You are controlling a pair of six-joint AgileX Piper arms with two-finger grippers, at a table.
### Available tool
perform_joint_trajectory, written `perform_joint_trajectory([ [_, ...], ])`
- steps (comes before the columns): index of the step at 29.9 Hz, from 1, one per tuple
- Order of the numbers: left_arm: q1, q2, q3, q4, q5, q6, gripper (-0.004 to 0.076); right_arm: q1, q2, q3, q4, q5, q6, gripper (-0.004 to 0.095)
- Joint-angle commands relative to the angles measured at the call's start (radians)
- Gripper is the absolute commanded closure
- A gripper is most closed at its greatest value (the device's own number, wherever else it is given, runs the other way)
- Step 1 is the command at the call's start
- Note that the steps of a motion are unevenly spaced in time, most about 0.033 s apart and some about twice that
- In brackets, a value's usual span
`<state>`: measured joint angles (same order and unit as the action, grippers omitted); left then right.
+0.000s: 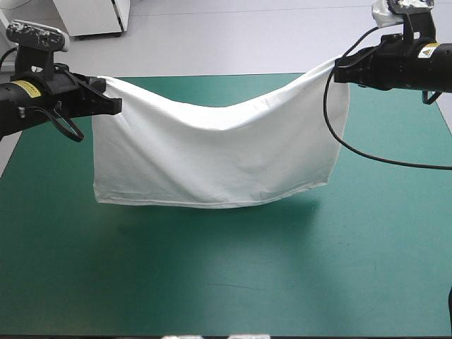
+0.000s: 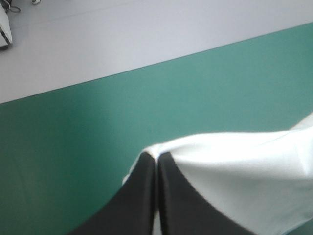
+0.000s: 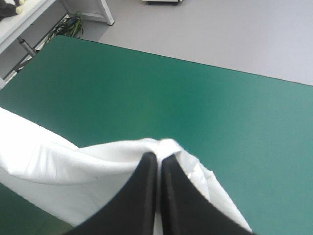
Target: Fold the cloth
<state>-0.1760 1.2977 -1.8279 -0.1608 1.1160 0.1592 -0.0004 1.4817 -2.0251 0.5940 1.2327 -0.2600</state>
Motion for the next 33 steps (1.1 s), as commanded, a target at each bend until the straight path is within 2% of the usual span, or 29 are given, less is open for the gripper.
perform_joint_trajectory([
  [1,-0.004,-0.013,-0.062,-0.013,-0.116,-0.01,0.0733,-0.008,-0.043,-0.035,0.045,-0.068,-0.026,0.0925],
  [7,-0.004,0.051,-0.088,-0.013,-0.24,-0.01,0.0733,-0.008,-0.021,-0.047,0.052,-0.184,-0.062,0.0925],
  [11,-0.004,0.113,-0.102,-0.015,-0.354,-0.01,0.0733,-0.008,0.047,-0.102,0.052,-0.199,-0.072,0.0925],
  [18,-0.004,0.265,-0.221,-0.017,-0.487,-0.01,0.0733,-0.012,0.248,-0.318,0.056,-0.251,-0.086,0.0925],
  [22,-0.004,0.376,-0.349,-0.017,-0.499,-0.01,0.0733,-0.034,0.366,-0.468,0.072,-0.276,-0.09,0.0925],
  [27,-0.004,0.501,-0.501,-0.017,-0.507,0.013,0.0733,-0.083,0.456,-0.53,0.159,-0.322,-0.148,0.0925],
  [30,-0.004,0.557,-0.521,-0.017,-0.499,0.013,0.0733,-0.109,0.49,-0.53,0.172,-0.317,-0.162,0.0925],
  [33,-0.004,0.603,-0.521,-0.017,-0.443,0.013,0.0733,-0.12,0.526,-0.53,0.172,-0.303,-0.167,0.0925],
])
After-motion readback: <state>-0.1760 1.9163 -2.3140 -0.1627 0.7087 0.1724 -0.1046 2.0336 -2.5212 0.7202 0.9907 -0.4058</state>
